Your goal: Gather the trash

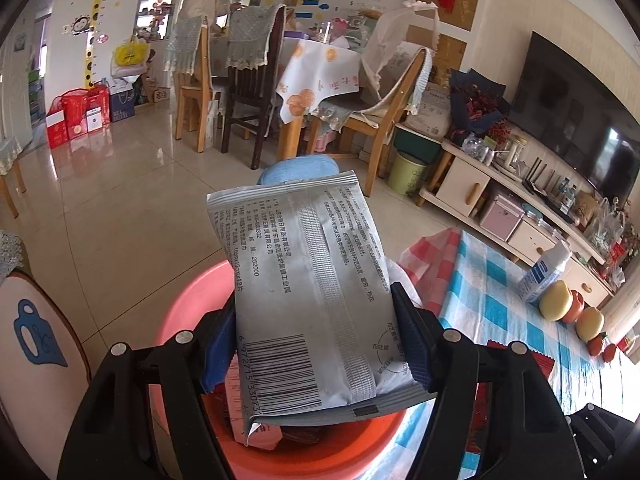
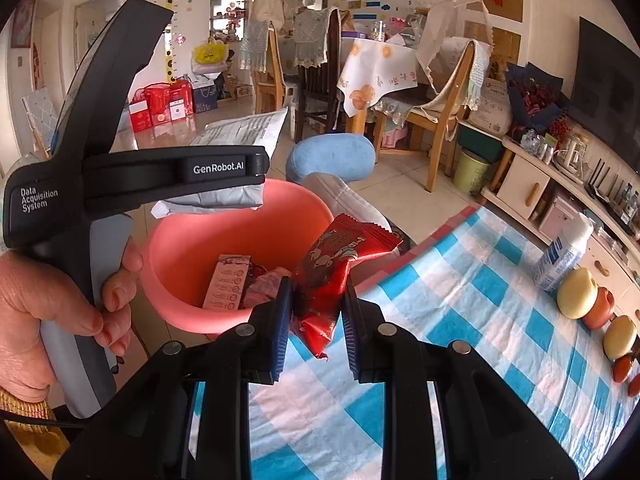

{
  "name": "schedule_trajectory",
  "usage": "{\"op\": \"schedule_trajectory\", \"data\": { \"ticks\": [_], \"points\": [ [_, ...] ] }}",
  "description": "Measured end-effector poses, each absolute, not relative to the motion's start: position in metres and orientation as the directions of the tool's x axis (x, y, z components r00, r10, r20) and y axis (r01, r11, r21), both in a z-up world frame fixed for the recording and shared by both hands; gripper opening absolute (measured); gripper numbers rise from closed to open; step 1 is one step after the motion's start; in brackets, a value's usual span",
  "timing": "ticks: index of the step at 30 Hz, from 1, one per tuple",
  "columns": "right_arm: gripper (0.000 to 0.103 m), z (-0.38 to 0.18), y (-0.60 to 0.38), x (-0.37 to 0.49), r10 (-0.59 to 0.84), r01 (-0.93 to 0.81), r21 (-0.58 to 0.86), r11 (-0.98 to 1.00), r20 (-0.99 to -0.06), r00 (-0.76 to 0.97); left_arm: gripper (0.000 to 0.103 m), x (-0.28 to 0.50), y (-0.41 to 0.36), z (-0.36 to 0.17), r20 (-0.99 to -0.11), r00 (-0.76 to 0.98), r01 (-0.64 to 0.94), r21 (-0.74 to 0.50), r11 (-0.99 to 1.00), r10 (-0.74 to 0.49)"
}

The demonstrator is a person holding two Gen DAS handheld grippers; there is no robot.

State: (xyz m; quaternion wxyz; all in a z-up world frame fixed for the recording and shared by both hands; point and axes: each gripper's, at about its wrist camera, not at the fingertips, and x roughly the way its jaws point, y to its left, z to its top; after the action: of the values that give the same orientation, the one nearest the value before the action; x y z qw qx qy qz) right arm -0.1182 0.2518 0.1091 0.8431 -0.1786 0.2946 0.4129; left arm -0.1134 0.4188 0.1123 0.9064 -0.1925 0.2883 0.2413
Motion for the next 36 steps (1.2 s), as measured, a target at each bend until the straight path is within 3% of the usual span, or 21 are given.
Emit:
{"op": "schedule_trajectory", "data": {
  "ticks": [15, 17, 18, 20, 22, 24, 26, 28, 36],
  "points": [
    [0.026, 0.092, 0.313, -0.113, 0.627, -0.862, -0.019, 0.506, -0.679, 0.383, 0.071, -0.121, 0.451, 0.092, -0.661, 0.67, -0.607, -0.225, 0.762, 0.338],
    [0.037, 0.084, 0.32, -0.109, 0.618, -0.863, -0.015, 0.505, -0.692, 0.373, 0.075, -0.115, 0.452, 0.086, -0.687, 0.646, -0.615, -0.211, 0.76, 0.332],
    [0.051, 0.081, 0.321, -0.106, 0.611, -0.858, -0.012, 0.513, -0.698, 0.375, 0.077, -0.112, 0.452, 0.082, -0.702, 0.628, -0.624, -0.196, 0.756, 0.336],
    [0.055, 0.08, 0.315, -0.104, 0.626, -0.849, 0.022, 0.527, -0.686, 0.371, 0.079, -0.109, 0.452, 0.078, -0.718, 0.604, -0.636, -0.172, 0.752, 0.347],
    [0.069, 0.082, 0.306, -0.105, 0.633, -0.835, 0.039, 0.549, -0.671, 0.385, 0.09, -0.11, 0.451, 0.079, -0.716, 0.589, -0.65, -0.145, 0.746, 0.375],
    [0.075, 0.083, 0.295, -0.105, 0.619, -0.811, 0.027, 0.585, -0.661, 0.424, 0.09, -0.108, 0.446, 0.083, -0.702, 0.586, -0.654, -0.114, 0.748, 0.405],
    [0.077, 0.083, 0.282, -0.104, 0.609, -0.792, 0.03, 0.61, -0.657, 0.445, 0.093, -0.106, 0.441, 0.086, -0.692, 0.588, -0.648, -0.094, 0.756, 0.419],
    [0.085, 0.083, 0.269, -0.103, 0.593, -0.765, 0.03, 0.643, -0.652, 0.473, 0.093, -0.103, 0.434, 0.088, -0.683, 0.594, -0.635, -0.075, 0.769, 0.424],
    [0.088, 0.078, 0.215, -0.099, 0.527, -0.672, 0.037, 0.74, -0.654, 0.544, 0.094, -0.093, 0.401, 0.101, -0.622, 0.633, -0.587, 0.001, 0.809, 0.46]
  ]
}}
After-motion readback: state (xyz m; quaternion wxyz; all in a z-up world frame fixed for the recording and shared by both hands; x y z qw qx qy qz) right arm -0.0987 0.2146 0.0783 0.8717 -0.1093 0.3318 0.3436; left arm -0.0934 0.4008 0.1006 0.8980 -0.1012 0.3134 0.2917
